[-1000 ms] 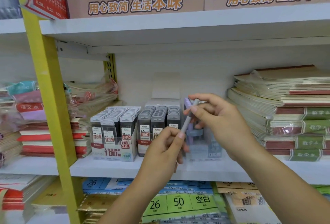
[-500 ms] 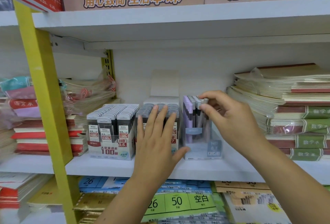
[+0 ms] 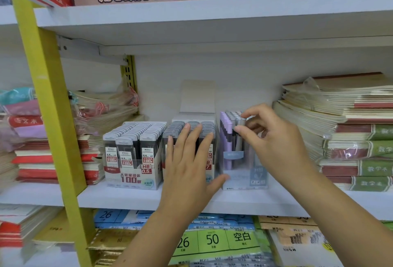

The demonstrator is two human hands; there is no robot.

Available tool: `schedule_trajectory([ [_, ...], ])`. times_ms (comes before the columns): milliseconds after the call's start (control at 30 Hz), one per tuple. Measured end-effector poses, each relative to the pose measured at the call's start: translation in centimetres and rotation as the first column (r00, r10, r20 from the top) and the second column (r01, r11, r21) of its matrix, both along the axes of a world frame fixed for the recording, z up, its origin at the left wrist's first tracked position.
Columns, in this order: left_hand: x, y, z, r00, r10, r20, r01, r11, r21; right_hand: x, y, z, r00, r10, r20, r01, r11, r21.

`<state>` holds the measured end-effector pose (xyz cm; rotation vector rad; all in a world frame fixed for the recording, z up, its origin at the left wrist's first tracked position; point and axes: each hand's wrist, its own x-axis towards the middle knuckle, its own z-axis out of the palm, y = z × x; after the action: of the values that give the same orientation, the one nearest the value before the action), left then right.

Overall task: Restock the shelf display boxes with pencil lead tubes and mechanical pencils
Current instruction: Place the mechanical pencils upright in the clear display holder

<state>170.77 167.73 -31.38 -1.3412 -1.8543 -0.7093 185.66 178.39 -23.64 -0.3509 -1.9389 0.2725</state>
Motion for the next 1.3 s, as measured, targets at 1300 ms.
schedule_trajectory([
  [1300,2.9,-21.3,-47.3,0.111,0.696,0.709,0.431,0.610,-0.665,7.6,-16.0,-56.1,0.196,0.797,0.571,0.604,0.361,-0.711],
])
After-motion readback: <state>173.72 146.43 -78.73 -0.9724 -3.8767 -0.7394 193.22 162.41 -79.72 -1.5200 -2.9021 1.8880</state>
